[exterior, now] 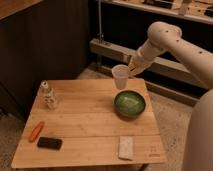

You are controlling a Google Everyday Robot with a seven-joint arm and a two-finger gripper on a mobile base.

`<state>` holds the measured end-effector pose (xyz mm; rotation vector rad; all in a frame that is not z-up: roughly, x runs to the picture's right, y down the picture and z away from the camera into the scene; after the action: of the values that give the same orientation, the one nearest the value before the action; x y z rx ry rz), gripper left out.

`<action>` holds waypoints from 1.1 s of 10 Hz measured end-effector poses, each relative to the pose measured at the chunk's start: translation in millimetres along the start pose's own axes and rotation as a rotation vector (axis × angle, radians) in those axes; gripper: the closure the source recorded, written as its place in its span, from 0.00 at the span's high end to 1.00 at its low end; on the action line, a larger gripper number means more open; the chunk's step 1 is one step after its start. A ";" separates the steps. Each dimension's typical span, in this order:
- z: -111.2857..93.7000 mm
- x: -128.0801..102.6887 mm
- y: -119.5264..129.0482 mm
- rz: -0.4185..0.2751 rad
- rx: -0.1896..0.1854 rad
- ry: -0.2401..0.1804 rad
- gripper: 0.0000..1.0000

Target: Place the ceramic cup in the ceramic bowl

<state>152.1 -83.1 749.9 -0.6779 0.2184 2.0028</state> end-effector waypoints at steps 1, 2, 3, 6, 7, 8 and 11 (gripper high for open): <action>5.2 2.9 -11.2 0.019 -0.010 0.000 0.13; 5.5 7.7 -24.5 0.042 -0.025 0.001 0.13; 1.5 16.3 -41.9 0.063 -0.030 -0.002 0.13; 1.6 34.4 -65.1 0.094 -0.034 -0.013 0.13; 2.1 35.2 -80.6 0.114 -0.027 -0.016 0.16; 9.3 35.8 -91.9 0.123 -0.019 -0.011 0.21; 23.9 38.5 -85.9 0.100 -0.018 -0.010 0.05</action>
<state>202.0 -0.3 759.3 -0.6799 0.2324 2.1059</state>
